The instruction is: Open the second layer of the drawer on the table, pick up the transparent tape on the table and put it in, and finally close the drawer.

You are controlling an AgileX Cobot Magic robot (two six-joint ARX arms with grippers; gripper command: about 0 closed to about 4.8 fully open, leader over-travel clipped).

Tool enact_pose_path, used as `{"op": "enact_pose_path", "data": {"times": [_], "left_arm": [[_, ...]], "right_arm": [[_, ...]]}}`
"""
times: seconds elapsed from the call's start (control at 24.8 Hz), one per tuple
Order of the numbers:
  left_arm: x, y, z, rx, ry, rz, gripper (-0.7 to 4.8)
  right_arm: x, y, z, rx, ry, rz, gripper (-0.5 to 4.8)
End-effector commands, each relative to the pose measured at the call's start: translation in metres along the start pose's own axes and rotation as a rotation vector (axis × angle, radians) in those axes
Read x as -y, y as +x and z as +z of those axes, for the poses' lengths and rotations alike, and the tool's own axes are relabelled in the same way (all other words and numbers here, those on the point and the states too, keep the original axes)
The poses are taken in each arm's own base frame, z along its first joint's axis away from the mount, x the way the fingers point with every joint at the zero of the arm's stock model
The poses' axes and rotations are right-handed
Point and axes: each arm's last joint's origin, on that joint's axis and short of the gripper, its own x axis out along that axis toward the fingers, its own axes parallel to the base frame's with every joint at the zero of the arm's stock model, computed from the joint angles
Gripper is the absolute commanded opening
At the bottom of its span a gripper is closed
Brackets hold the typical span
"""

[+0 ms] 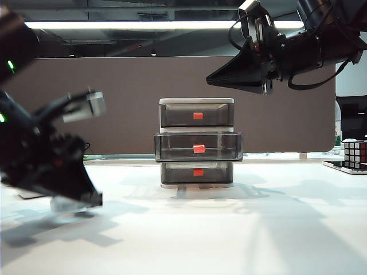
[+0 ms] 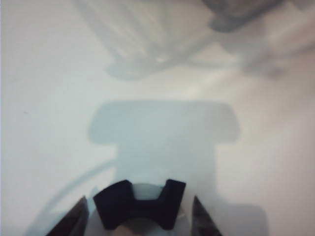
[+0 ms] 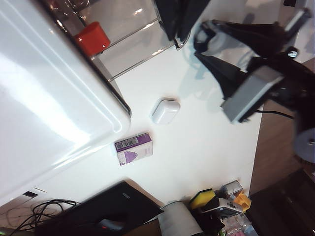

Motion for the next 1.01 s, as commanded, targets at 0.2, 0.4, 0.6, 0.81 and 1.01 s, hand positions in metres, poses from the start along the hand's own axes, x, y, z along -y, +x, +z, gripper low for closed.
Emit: {"op": "enact_pose_path", "data": {"times": [0.2,0.4,0.6,0.81,1.01], "left_arm": [[0.021,-0.06,0.064,0.246,0.063,-0.074,1.15],[0.027,-0.055,0.112,0.352,0.121,-0.112,1.15],[0.033,-0.012,0.145,0.328,0.137,-0.19,1.16],[0.04,0.025,0.152,0.311,0.143,-0.194,1.16],[0.04,0.042,0.144,0.273,0.146,-0.177,2.27]], "right_arm": [[-0.001,0.0,0.003,0.006,-0.02,-0.006,-0.05],[-0.002,0.0,0.003,0.007,-0.021,-0.005,-0.05],[-0.002,0.001,0.003,0.005,-0.021,-0.005,-0.05],[-0.003,0.002,0.003,0.004,-0.02,-0.002,-0.05],[-0.004,0.002,0.003,0.002,-0.019,0.004,-0.05]]}}
